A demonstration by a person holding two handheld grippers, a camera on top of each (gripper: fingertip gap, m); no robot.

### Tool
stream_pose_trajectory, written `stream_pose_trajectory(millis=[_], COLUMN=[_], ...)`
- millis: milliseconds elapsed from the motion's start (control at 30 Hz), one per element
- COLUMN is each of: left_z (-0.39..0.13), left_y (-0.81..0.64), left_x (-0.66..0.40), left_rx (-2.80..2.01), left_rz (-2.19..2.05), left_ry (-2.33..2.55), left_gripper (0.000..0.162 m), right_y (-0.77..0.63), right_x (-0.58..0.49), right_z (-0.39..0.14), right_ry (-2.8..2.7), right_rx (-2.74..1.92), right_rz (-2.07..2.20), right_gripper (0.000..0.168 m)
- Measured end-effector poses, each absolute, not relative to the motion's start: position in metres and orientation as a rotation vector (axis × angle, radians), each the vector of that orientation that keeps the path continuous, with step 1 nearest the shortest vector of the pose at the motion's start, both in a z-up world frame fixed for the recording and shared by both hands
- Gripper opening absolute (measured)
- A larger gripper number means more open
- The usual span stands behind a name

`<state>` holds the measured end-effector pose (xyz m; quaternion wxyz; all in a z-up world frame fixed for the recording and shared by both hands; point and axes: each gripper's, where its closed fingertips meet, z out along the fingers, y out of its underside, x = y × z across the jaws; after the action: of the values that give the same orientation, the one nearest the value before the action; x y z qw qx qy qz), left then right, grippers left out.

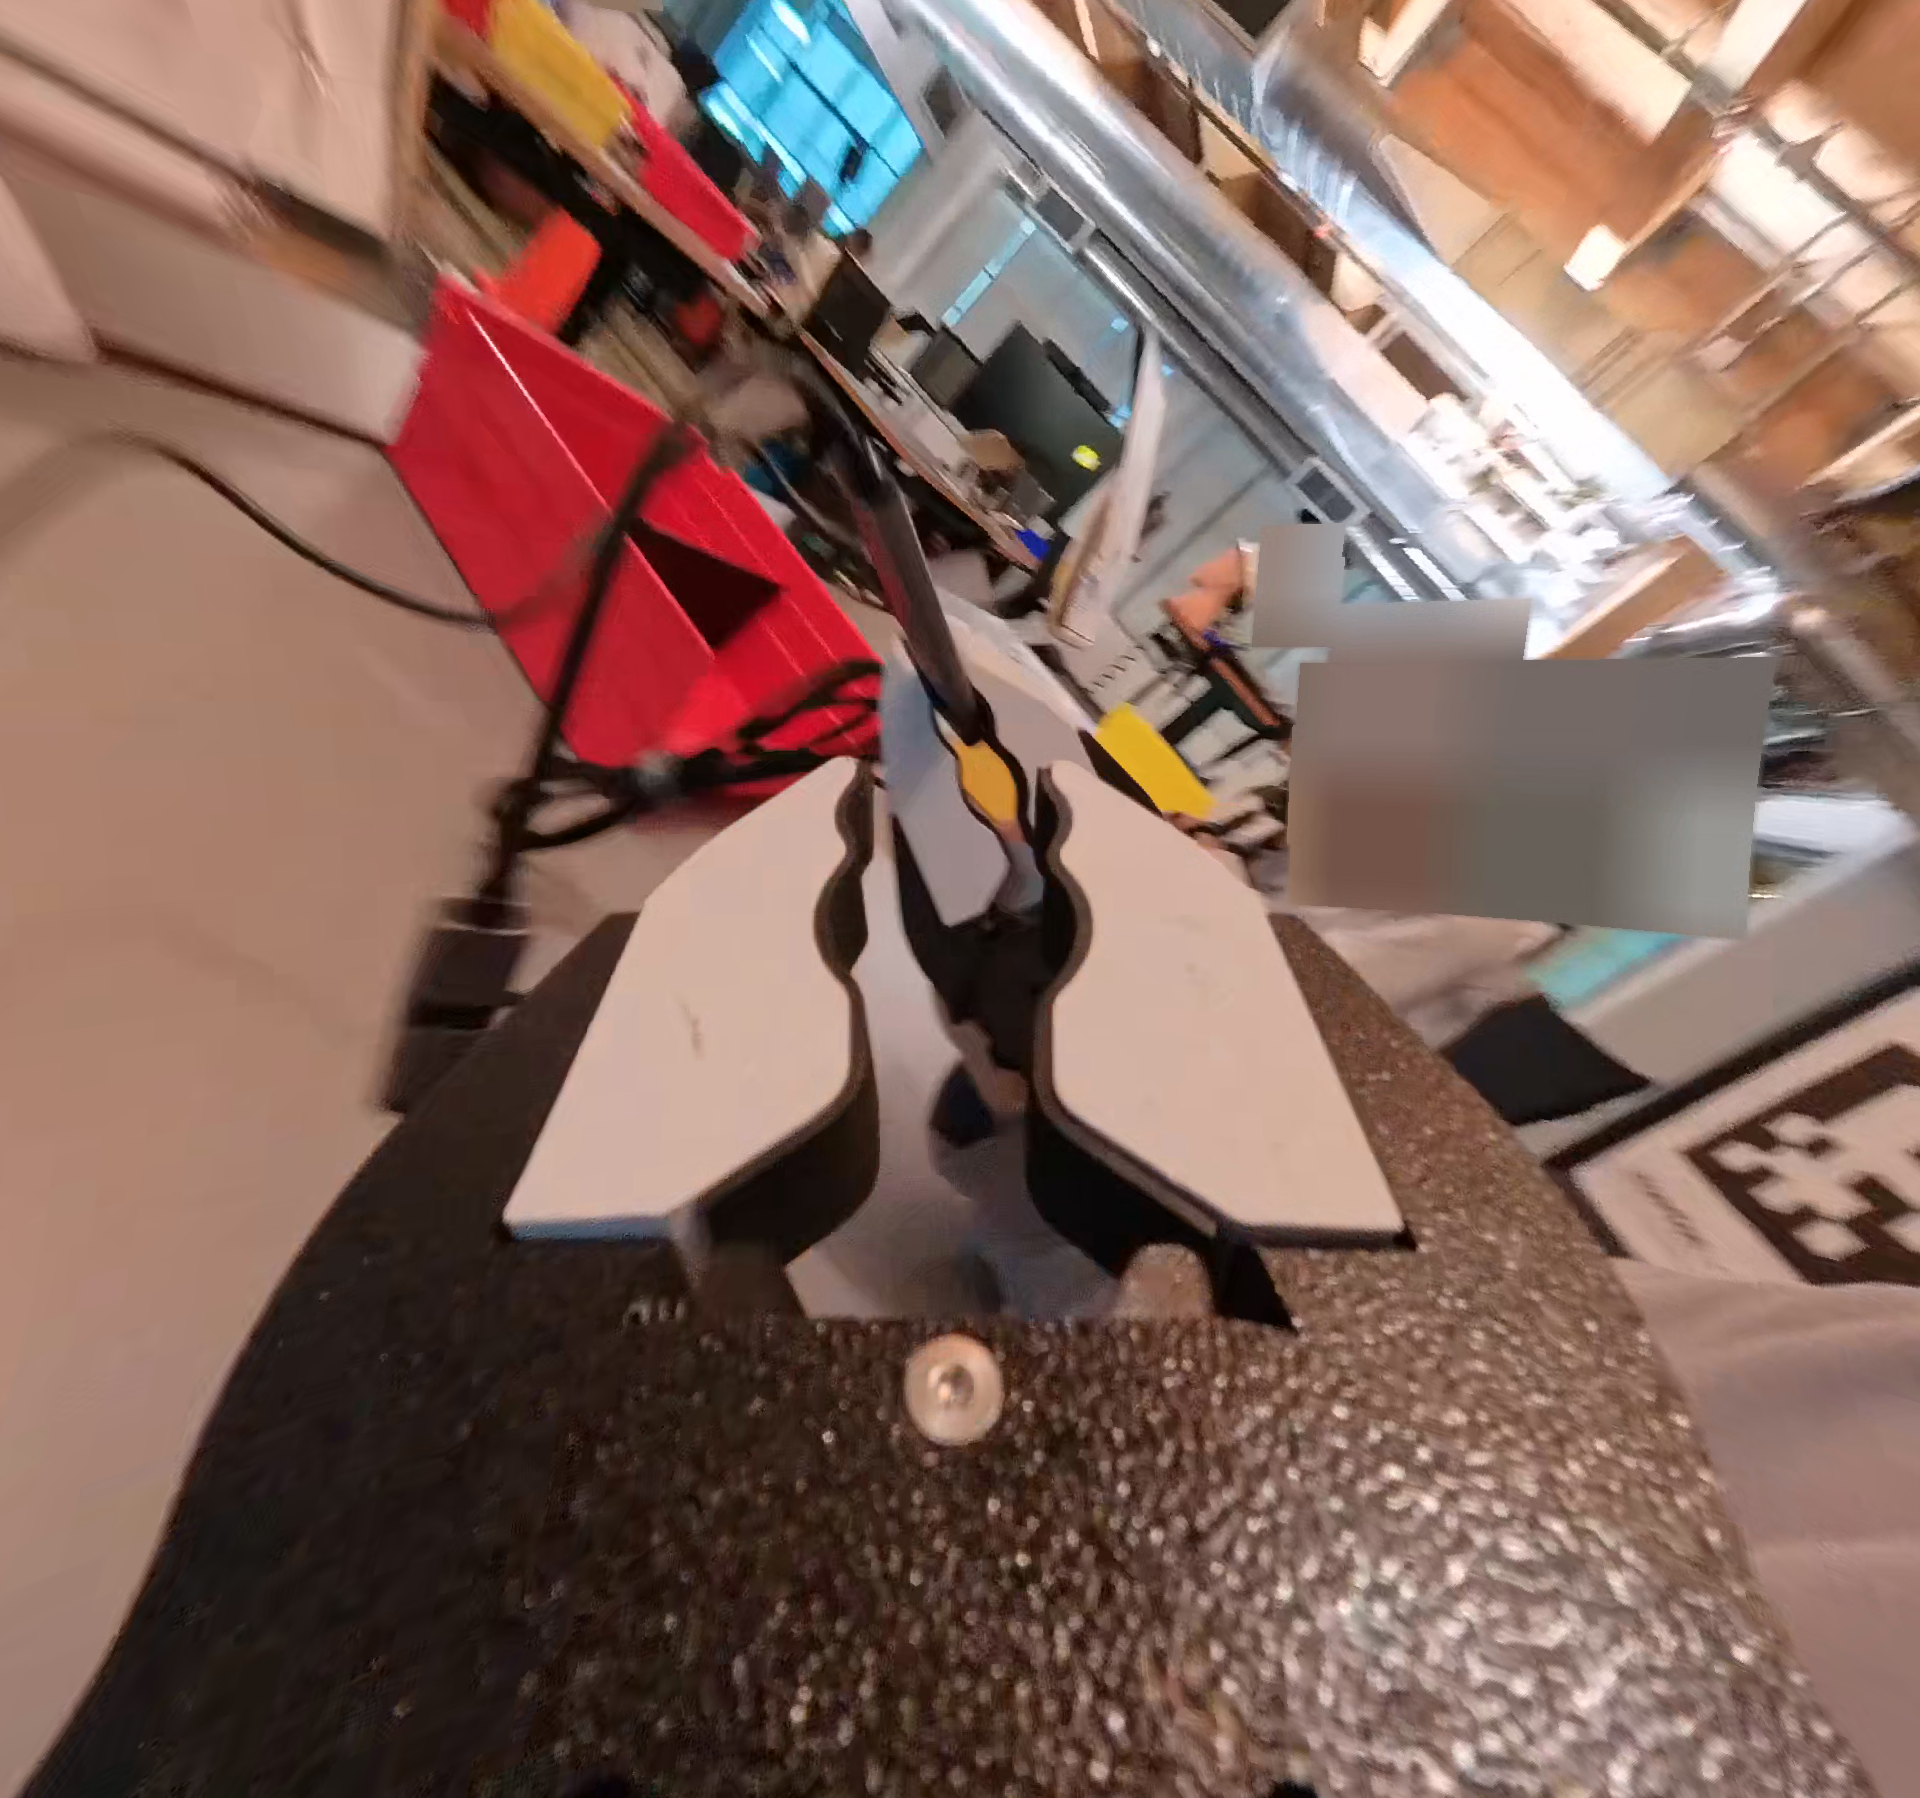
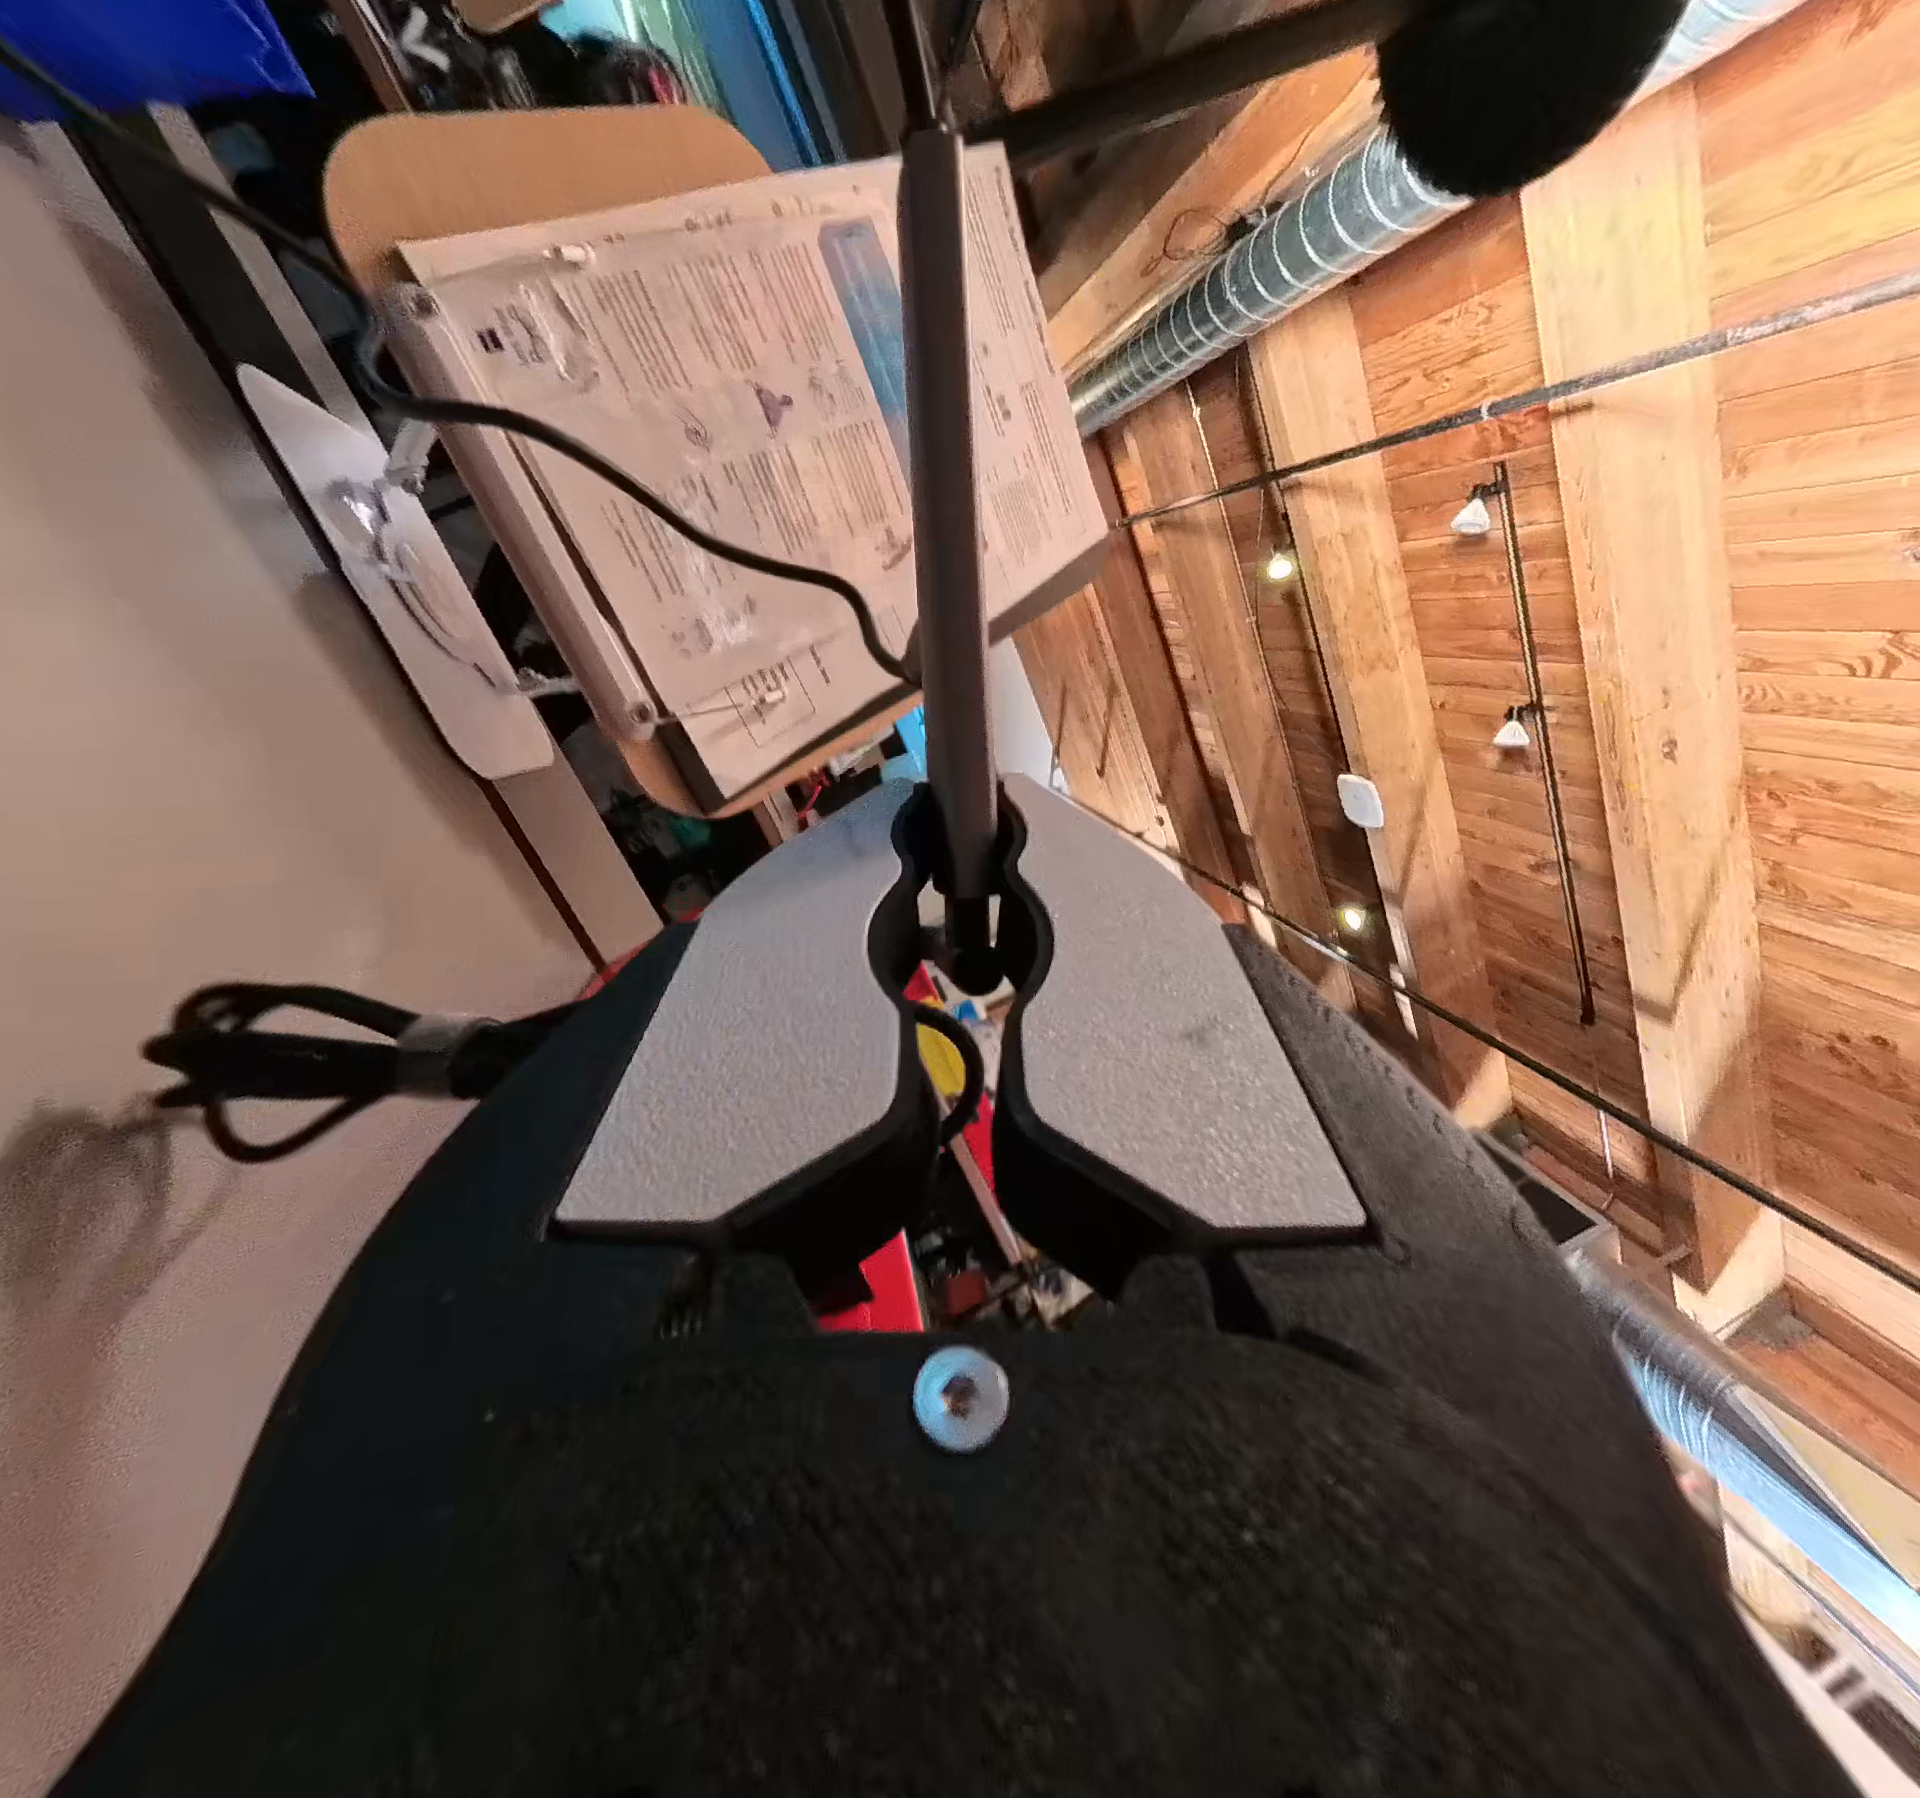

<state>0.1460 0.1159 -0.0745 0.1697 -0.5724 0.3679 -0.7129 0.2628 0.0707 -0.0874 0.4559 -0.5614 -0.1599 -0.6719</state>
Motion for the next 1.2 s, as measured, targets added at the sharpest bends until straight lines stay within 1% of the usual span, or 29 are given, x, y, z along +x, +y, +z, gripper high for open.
stream_pose_trajectory(millis=[67,100,200,300,333,433,467,500,567,600,633,733,800,867,933,1067,1200], left_z=[-0.091,-0.097,-0.107,-0.105,-0.103,-0.104,-0.106,-0.11,-0.117,-0.12,-0.124,-0.132,-0.135,-0.136,-0.141,-0.155,-0.166], left_y=[0.099,0.098,0.105,0.105,0.103,0.1,0.101,0.102,0.109,0.111,0.112,0.106,0.1,0.09,0.08,0.067,0.056], left_x=[0.157,0.164,0.18,0.184,0.184,0.185,0.185,0.185,0.184,0.183,0.181,0.169,0.163,0.158,0.154,0.155,0.154], left_rx=[-1.699,-1.737,-1.798,-1.79,-1.779,-1.736,-1.733,-1.757,-1.773,-1.775,-1.773,-1.736,-1.732,-1.705,-1.656,-1.458,-1.284], left_rz=[-2.136,-2.172,-2.206,-2.271,-2.289,-2.303,-2.307,-2.306,-2.289,-2.283,-2.286,-2.317,-2.337,-2.347,-2.304,-2.046,-1.848], left_ry=[1.044,1.018,0.966,0.953,0.962,1.042,1.079,1.113,1.213,1.285,1.391,1.739,1.911,2.079,2.256,2.491,2.642], left_gripper=[0.03,0.034,0.034,0.026,0.018,0.015,0.014,0.012,0.009,0.009,0.009,0.009,0.009,0.009,0.009,0.009,0.009], right_y=[0.078,0.081,0.085,0.083,0.082,0.079,0.081,0.085,0.087,0.082,0.074,0.048,0.039,0.04,0.048,0.066,0.08], right_x=[0.249,0.241,0.224,0.213,0.209,0.203,0.2,0.195,0.178,0.167,0.161,0.156,0.17,0.178,0.182,0.197,0.198], right_z=[-0.092,-0.095,-0.103,-0.11,-0.112,-0.117,-0.122,-0.13,-0.15,-0.158,-0.154,-0.117,-0.099,-0.104,-0.11,-0.109,-0.13], right_ry=[-0.442,-0.467,-0.509,-0.535,-0.543,-0.565,-0.594,-0.645,-0.803,-0.875,-0.865,-0.747,-0.641,-0.654,-0.586,-0.24,-0.129], right_rx=[-1.375,-1.37,-1.373,-1.385,-1.383,-1.394,-1.423,-1.474,-1.603,-1.667,-1.686,-1.635,-1.6,-1.589,-1.605,-1.635,-1.68], right_rz=[-1.651,-1.647,-1.645,-1.63,-1.624,-1.617,-1.539,-1.423,-1.115,-0.931,-0.806,-0.513,-0.468,-0.495,-0.409,0.066,0.327], right_gripper=[0.01,0.01,0.01,0.009,0.009,0.009,0.009,0.014,0.032,0.044,0.047,0.048,0.048,0.049,0.049,0.046,0.046])
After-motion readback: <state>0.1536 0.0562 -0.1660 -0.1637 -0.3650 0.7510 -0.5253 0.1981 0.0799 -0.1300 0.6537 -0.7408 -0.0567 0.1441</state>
